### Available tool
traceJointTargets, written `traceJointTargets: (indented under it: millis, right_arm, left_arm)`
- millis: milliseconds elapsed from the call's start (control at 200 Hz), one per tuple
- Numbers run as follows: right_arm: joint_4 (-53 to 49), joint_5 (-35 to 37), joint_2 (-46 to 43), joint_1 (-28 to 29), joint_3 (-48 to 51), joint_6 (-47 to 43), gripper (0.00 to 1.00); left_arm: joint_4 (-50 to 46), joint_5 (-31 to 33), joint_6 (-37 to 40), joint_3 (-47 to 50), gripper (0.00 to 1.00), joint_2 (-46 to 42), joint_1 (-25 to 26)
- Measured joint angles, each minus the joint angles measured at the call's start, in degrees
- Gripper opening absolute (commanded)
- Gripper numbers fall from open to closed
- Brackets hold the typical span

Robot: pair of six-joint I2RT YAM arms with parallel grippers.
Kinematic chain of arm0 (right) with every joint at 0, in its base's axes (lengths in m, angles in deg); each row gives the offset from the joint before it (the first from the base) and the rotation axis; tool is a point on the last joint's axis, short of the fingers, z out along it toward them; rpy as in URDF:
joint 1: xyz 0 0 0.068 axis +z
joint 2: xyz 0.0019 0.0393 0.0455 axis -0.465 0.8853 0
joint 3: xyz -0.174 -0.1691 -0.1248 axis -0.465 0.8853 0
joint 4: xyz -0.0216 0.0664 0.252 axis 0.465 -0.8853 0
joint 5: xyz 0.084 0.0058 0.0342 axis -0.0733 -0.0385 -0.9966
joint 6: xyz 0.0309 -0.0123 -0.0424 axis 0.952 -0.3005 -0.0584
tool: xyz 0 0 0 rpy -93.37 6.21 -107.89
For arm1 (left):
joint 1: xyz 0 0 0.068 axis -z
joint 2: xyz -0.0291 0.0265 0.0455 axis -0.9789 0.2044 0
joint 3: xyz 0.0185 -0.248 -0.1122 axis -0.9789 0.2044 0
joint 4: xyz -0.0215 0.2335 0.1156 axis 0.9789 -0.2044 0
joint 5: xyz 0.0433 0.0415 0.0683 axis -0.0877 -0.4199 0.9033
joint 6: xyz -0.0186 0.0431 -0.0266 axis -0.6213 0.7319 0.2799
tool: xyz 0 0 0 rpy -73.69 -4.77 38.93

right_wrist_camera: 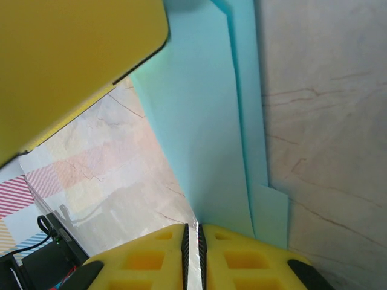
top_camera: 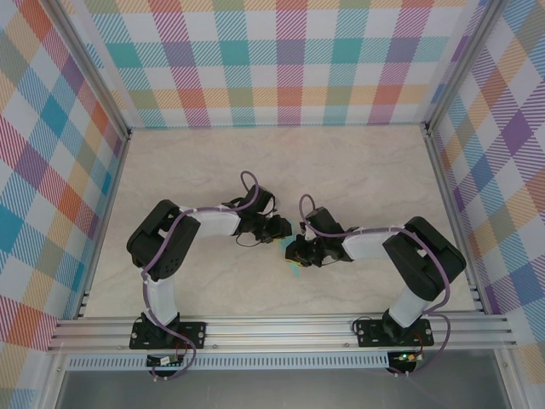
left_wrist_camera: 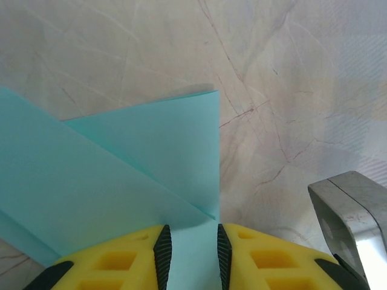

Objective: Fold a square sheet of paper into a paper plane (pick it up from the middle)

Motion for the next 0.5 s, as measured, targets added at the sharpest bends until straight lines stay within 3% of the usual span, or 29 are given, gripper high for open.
traceJointTargets:
  millis: [500]
  right_arm:
    - [1.7, -0.6, 0.1, -0.2, 0.8, 0.5, 0.12]
  left_arm:
    - [-1.0, 2.8, -1.4, -0.2, 0.44, -4.3, 0.1]
